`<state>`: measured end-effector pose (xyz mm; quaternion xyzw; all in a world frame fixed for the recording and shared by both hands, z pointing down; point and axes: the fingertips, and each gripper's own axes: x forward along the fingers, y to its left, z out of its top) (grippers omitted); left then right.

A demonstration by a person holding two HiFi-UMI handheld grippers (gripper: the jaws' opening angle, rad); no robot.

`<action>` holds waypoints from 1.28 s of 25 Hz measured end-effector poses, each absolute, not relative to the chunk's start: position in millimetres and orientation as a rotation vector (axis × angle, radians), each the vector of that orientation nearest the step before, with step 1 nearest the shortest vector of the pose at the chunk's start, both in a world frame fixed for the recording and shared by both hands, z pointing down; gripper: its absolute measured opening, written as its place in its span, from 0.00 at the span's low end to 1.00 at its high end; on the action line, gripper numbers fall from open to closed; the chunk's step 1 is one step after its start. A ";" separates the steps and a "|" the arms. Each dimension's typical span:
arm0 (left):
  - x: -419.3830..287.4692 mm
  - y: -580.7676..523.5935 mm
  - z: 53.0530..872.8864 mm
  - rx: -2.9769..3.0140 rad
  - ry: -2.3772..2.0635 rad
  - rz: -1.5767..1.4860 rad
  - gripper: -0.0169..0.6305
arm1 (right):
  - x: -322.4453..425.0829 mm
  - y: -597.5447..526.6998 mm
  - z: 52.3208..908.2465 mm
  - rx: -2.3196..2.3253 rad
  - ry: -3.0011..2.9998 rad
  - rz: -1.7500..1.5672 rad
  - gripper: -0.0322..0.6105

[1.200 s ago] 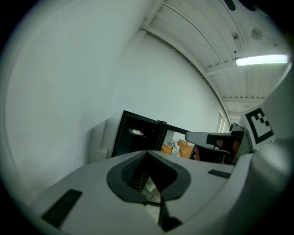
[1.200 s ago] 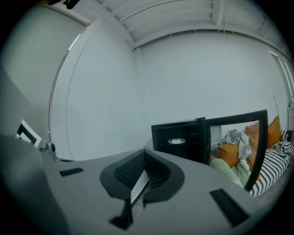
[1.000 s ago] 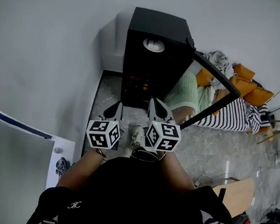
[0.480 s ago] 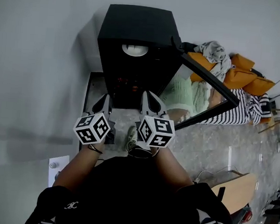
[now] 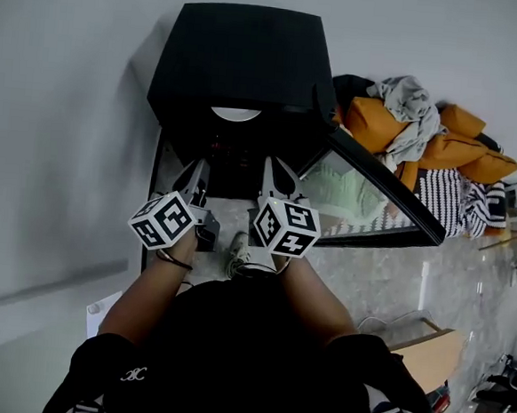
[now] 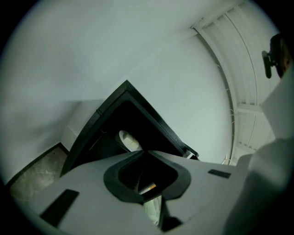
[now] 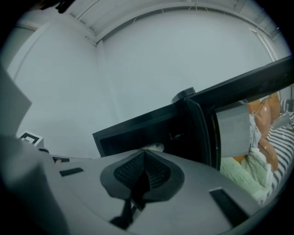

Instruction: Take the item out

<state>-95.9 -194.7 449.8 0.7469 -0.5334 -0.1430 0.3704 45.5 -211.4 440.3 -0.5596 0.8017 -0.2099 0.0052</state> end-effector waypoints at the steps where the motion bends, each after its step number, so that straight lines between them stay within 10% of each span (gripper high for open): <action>1: -93.9 -204.9 454.2 1.905 -1.351 -0.373 0.04 | 45.9 -220.8 443.4 -1.740 2.516 -0.664 0.06; 14: -91.0 -309.9 494.4 1.721 -1.287 -0.653 0.19 | 42.5 -317.9 494.2 -1.555 2.437 -0.933 0.30; 32: -113.3 -341.0 516.3 1.550 -1.305 -0.656 0.19 | 25.3 -364.4 515.8 -1.741 2.344 -1.079 0.30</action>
